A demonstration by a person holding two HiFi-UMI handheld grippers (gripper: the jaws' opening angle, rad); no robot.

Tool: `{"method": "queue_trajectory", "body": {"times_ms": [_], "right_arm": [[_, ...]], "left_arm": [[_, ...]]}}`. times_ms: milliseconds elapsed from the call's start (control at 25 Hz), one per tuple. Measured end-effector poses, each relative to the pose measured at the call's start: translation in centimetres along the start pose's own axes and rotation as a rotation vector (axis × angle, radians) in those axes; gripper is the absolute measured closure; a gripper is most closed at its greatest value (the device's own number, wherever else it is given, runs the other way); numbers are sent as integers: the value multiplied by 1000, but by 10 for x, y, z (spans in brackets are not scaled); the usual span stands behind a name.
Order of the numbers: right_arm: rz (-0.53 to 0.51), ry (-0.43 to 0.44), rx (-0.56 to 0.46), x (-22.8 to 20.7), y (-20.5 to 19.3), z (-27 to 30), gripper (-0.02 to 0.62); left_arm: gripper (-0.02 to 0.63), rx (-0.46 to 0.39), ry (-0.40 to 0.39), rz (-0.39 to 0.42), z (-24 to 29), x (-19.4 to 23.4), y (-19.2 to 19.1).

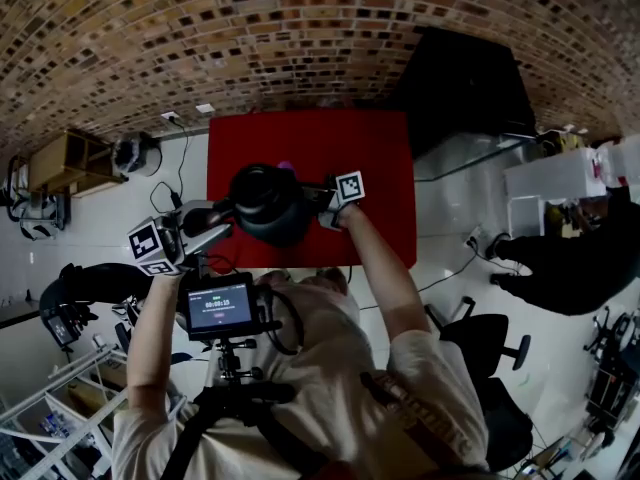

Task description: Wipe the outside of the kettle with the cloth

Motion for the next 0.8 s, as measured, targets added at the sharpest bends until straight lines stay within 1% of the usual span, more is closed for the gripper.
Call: {"method": "queue_trajectory", "body": {"times_ms": [80,160,240,320,480,640,720,800], "right_arm": [[-12,-26,-36,-1,-10,-5,506],[-33,-15,-106,6,-16,-8,508],[-63,-25,-161,12,-22,-10,511],[-85,-44,-178,15,-31,-11,512],[-105,-67,-157,24,-54,-15,512],[-180,-63,-132,47,-68,-20,511],[-227,-29,-106,64,-76,-22,511],[-273,30,-74,87,-83,-22,511]], "left_arm": [[508,-19,52,14,-2,6,3],[508,-29,108,26,-5,16,5],[511,-51,153,17,-8,26,3],[511,-72,187,2,-10,33,-1],[512,-100,229,-28,-14,42,-8],[512,-169,237,-77,-22,50,-13],[512,-187,247,-81,-26,52,-14],[508,-154,277,-53,-26,54,-13]]}}
Point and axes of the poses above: the fingertips, and each gripper's own axes: z forward along the fingers, x to its left, y out of its top, the point moved 10 cm from there along -z, backward along the fingers, and after that the axes turned 6 degrees about -y, right-handed, at the moved point
